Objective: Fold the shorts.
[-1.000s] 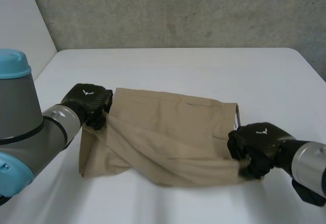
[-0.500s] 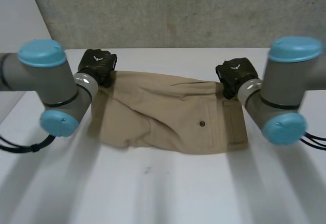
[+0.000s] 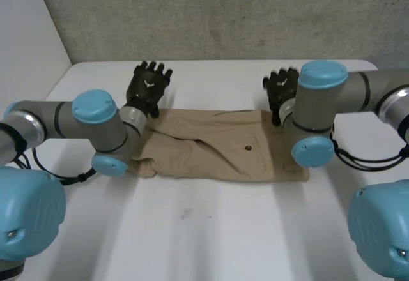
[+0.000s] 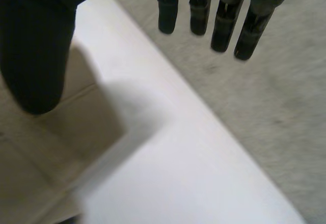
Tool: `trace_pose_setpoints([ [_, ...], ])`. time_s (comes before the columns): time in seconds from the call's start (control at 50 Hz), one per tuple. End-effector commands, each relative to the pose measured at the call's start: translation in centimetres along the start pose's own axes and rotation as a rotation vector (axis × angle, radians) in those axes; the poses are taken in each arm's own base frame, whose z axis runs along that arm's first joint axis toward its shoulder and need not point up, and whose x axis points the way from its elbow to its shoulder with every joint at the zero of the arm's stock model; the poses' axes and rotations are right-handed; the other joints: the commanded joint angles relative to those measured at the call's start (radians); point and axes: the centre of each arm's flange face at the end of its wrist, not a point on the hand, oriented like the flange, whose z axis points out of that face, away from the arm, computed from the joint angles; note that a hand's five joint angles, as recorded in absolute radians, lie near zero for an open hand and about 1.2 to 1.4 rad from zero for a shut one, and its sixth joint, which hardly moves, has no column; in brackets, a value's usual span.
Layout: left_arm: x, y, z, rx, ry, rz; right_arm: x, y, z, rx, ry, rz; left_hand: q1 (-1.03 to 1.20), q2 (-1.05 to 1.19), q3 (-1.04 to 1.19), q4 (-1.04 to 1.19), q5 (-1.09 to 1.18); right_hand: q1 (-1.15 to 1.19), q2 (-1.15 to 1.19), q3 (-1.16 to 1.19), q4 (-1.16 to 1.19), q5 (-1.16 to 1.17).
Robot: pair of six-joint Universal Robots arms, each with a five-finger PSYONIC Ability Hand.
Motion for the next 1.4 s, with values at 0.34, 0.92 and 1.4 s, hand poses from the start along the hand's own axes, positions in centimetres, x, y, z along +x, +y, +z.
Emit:
trace_pose_setpoints([
  [0.34, -3.6, -6.4, -11.7, -0.293, 0.055, -0.076, 4.6, -3.8, -11.3, -0.171, -0.226, 0.128, 0.035, 0.003, -0.006, 0.004, -0.003, 0.171, 0.14, 0.146, 0.138, 0.122],
  [0.92, -3.4, -1.0, -12.8, -0.406, 0.035, -0.091, 2.0, 6.0, -12.8, -0.191, -0.233, 0.164, 0.739, 0.707, 0.697, 0.707, 0.701, 0.503, 0.471, 0.478, 0.47, 0.454],
  [1.4, -4.8, 0.1, -15.7, -0.502, 0.042, 0.013, 2.5, 6.3, -12.2, -0.19, -0.201, 0.162, 1.174, 1.142, 1.132, 1.142, 1.136, 1.18, 1.149, 1.155, 1.147, 1.131],
])
